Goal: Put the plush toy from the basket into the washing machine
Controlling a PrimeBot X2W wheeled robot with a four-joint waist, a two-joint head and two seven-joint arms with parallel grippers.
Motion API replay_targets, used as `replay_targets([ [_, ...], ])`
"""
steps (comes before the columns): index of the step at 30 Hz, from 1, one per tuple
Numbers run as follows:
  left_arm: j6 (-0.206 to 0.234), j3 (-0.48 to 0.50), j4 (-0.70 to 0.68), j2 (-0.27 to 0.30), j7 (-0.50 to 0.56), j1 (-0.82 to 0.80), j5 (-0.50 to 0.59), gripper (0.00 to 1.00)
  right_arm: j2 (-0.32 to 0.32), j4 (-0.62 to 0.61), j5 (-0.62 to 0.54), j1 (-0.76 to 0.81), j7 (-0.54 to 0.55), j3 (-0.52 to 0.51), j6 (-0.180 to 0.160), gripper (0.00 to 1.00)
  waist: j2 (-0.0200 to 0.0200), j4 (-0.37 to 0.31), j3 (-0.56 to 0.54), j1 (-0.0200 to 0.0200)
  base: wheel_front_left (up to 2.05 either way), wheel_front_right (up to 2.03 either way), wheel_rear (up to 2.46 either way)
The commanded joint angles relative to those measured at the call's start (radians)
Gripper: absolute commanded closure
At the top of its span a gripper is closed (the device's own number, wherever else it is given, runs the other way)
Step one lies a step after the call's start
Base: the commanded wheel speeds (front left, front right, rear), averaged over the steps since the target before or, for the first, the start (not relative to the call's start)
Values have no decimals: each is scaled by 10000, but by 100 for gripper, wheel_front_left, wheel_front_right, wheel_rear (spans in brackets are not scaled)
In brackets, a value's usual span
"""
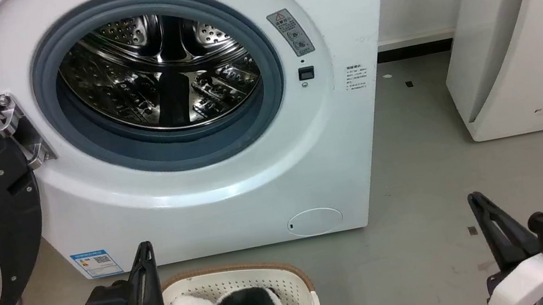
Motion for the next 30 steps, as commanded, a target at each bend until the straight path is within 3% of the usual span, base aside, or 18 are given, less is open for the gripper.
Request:
replay_targets([
  [1,2,-5,3,0,-5,-2,-1,0,0,-2,11,4,-6,-1,0,0,0,0,0,0,0,0,0],
  [2,2,-10,5,0,-5,-2,-1,0,0,-1,12,7,-7,-1,0,0,0,0,1,0,0,0,0],
  [3,3,-12,5,0,-6,-2,-3,100,0,-1,13,7,-8,-1,0,100,0,0,1,0,0,0,0],
  [4,3,-12,5,0,-5,-2,-3,0,0,-2,12,7,-7,-1,0,0,0,0,1,0,0,0,0],
  [30,157,-299,162,0,-521,38,-106,0,-1,-180,414,97,-521,-201,-2,0,0,-25,220,0,0,0,0],
])
